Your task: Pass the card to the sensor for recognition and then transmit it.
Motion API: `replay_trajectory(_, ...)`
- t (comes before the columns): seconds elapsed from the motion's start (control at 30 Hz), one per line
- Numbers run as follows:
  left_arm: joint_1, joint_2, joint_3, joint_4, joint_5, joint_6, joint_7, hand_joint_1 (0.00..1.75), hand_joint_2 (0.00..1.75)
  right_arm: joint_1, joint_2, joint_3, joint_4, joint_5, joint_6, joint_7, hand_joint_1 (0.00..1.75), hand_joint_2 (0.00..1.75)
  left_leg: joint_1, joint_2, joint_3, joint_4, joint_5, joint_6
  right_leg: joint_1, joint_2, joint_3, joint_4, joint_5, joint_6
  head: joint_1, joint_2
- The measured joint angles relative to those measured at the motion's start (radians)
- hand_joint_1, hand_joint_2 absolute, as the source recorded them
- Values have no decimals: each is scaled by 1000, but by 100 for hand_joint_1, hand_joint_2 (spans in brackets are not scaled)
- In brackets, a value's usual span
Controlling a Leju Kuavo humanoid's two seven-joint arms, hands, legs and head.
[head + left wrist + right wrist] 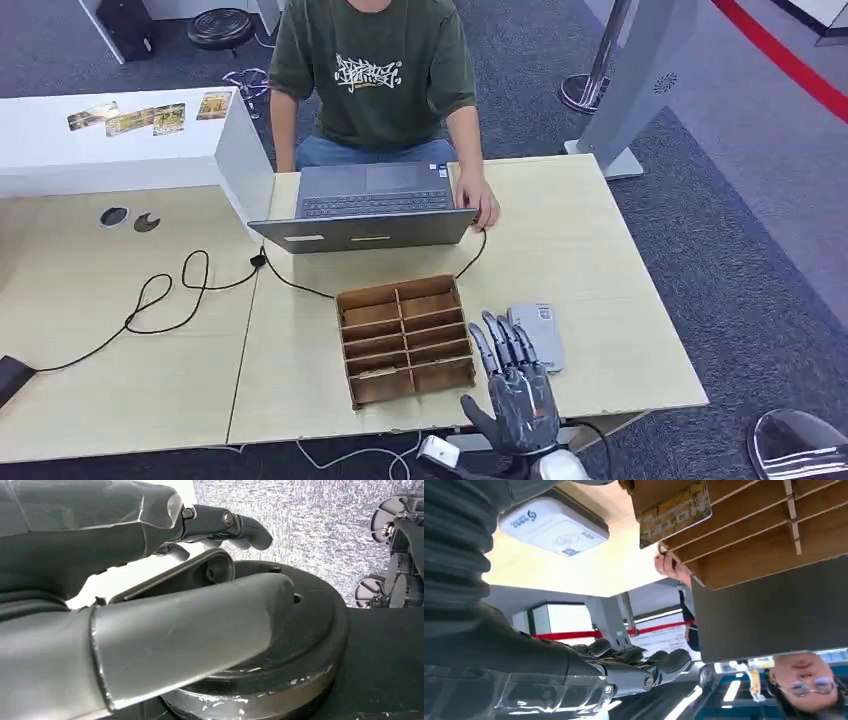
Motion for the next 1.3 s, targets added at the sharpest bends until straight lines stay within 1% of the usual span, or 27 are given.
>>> replay_trajectory(0.17,0,0,0,0,3,-3,0,0,0,-42,-21,11,6,-51,98,-49,0,175,0,0,0,0,0,0,0,0,0,0,0,0,0,0)
replay_trajectory(0.33,0,0,0,0,3,-10,0,0,0,-114,-33,45,29,-110,143,-77,0,175,0,1,0,0,0,0,0,1,0,0,1,0,0,0)
replay_trajectory(0.53,0,0,0,0,7,-11,0,0,0,-181,-33,93,64,-184,171,-82,0,175,0,1,0,0,0,0,0,0,0,0,1,0,0,0)
replay_trajectory(0.87,0,0,0,0,20,-12,0,0,0,-225,-34,142,93,-250,191,-71,0,175,0,1,0,0,0,0,0,0,0,0,1,0,0,0)
replay_trajectory(0.97,0,0,0,0,31,-11,-2,0,0,-220,-52,147,85,-258,197,-48,0,175,0,1,0,0,0,0,0,0,0,0,1,0,0,0)
replay_trajectory(1.07,1,0,0,0,40,-10,-3,0,0,-202,-87,146,57,-268,214,-34,0,175,0,0,0,0,0,0,0,0,0,0,1,0,0,0)
replay_trajectory(1.2,1,0,0,0,48,-8,-3,0,0,-172,-131,144,10,-290,243,-32,0,175,0,0,0,0,0,0,0,0,0,0,0,0,0,0)
replay_trajectory(1.3,1,0,0,0,53,-8,-3,0,0,-155,-149,141,-15,-309,263,-32,0,175,0,0,0,0,0,0,0,0,0,0,0,0,0,0)
